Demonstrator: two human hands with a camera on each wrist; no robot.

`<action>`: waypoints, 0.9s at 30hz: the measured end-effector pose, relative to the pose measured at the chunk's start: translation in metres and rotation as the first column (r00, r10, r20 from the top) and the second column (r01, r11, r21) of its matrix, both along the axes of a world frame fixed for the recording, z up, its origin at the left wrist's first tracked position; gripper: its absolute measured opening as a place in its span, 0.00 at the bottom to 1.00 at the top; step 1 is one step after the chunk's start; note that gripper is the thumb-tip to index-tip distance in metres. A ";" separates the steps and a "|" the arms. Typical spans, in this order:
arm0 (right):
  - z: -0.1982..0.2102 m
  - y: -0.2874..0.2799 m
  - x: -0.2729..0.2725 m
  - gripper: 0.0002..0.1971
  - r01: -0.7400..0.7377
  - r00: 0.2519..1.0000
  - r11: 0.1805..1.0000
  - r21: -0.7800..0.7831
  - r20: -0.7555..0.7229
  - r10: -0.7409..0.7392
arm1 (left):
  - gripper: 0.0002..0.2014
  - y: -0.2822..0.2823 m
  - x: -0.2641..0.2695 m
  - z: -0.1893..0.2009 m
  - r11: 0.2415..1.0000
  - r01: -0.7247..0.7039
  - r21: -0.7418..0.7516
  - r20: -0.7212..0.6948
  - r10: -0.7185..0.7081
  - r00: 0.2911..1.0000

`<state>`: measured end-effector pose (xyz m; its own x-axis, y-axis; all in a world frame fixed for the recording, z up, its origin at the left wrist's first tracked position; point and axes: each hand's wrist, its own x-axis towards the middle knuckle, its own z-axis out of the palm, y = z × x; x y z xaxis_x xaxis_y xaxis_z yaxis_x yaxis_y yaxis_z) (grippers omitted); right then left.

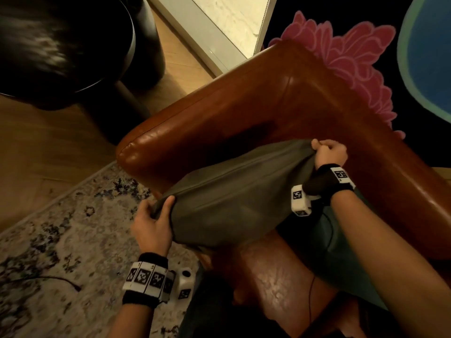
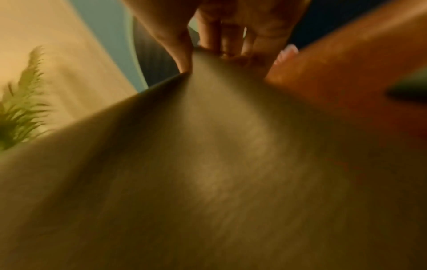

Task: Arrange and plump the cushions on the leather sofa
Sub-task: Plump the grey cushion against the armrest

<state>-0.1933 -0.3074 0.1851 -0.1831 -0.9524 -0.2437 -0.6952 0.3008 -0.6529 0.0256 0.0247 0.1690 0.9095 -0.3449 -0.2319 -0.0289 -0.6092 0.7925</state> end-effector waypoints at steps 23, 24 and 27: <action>-0.019 0.014 0.017 0.30 -0.821 0.205 0.489 0.294 -0.648 0.734 | 0.18 0.037 0.029 -0.049 0.863 0.225 0.452 0.097 -0.298 0.950; -0.022 0.030 0.020 0.33 -0.863 0.176 0.441 0.246 -0.672 0.719 | 0.20 0.035 0.022 -0.049 0.813 0.250 0.525 0.151 -0.378 0.913; -0.044 0.112 0.044 0.36 -0.967 0.047 0.179 0.180 -0.564 0.825 | 0.27 0.005 -0.016 -0.045 0.673 0.468 0.573 0.208 -0.672 0.711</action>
